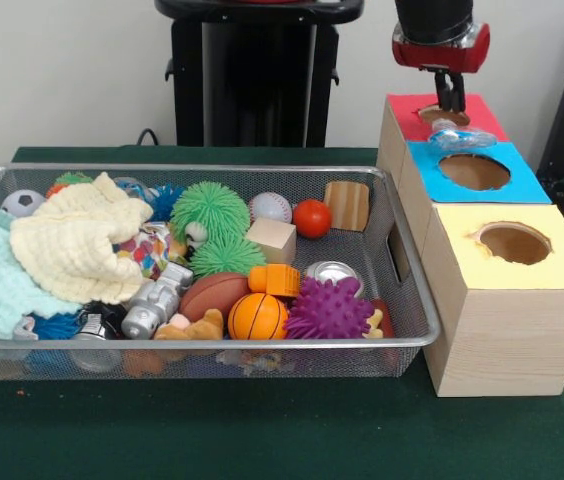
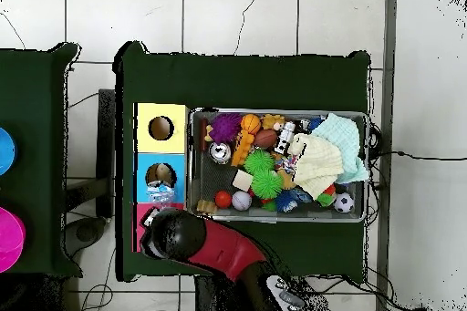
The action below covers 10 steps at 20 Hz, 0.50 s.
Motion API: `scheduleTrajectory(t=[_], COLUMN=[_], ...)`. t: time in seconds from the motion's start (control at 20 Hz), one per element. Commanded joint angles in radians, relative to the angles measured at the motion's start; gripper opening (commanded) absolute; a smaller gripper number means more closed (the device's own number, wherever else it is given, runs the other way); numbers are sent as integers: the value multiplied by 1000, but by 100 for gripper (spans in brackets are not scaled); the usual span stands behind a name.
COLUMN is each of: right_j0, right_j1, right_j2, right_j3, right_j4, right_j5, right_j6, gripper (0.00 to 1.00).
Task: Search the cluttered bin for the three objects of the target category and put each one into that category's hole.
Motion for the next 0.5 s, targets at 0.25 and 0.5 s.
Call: scheduleTrajectory(t=[0.25,0.5], right_j0=[118,97], right_j1=[-43,-35], right_j2=[-107,-88], right_j3=[19,25], right_j4=[-25,-14], right_j5=[-131,-131], right_j6=[201,173], gripper=[0,0])
